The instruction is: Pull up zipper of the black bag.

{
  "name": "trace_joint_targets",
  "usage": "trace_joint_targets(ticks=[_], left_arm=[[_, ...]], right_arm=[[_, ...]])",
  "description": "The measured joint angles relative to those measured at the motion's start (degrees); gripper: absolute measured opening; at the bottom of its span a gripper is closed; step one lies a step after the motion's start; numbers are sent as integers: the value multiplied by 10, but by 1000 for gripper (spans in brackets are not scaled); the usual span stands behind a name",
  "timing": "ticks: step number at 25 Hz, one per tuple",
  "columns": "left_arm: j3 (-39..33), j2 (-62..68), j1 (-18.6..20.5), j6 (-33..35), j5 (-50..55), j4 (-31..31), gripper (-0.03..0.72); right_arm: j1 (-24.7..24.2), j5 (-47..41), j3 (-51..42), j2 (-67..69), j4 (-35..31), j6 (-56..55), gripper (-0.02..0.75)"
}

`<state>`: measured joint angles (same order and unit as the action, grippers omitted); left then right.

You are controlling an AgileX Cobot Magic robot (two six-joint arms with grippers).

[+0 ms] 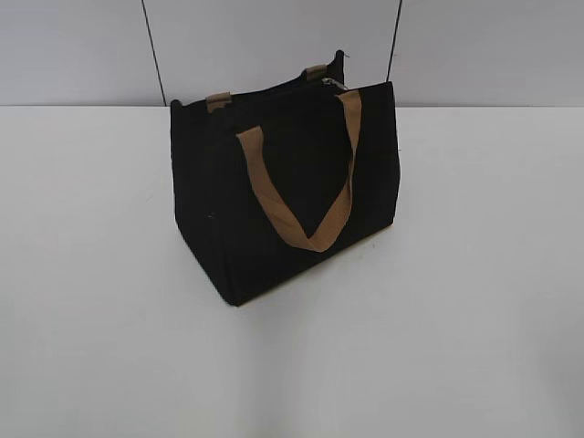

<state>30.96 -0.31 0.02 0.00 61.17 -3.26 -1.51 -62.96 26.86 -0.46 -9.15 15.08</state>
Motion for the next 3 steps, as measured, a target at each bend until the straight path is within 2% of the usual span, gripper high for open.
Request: trace_joint_targets(ticks=[3], left_arm=[[0,0,0,0,0,9,273]], right_arm=[[0,0,0,0,0,0,398]])
